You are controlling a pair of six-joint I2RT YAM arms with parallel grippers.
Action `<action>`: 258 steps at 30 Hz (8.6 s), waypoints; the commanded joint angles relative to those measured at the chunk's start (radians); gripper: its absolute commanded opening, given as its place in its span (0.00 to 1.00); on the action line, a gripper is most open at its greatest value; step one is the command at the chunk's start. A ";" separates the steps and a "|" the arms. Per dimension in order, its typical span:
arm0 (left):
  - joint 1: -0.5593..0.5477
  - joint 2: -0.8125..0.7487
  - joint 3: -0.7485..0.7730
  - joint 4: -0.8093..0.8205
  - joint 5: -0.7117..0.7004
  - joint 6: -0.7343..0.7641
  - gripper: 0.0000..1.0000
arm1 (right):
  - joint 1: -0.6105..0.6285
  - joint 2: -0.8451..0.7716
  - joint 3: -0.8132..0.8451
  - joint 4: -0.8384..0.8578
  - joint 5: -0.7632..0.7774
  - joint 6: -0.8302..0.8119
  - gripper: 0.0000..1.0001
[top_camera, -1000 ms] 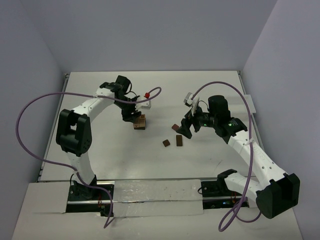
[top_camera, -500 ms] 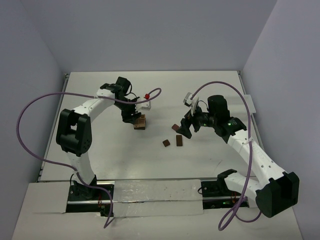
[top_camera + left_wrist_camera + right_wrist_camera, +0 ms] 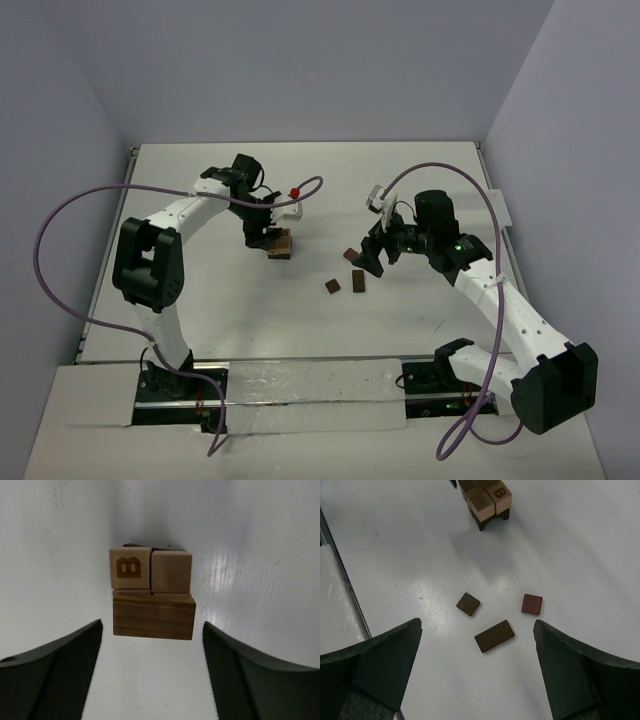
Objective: Build the wood block tower
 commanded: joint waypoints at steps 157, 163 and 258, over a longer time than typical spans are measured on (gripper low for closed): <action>0.446 -0.780 -0.467 0.494 0.491 -0.813 0.99 | 0.411 1.226 1.244 -0.520 0.266 -0.449 0.72; 0.446 -0.776 -0.462 0.494 0.494 -0.814 0.99 | 0.416 1.222 1.248 -0.523 0.257 -0.454 0.74; 0.449 -0.772 -0.440 0.507 0.439 -0.835 0.98 | 0.407 0.856 0.833 -0.576 0.263 -0.749 0.03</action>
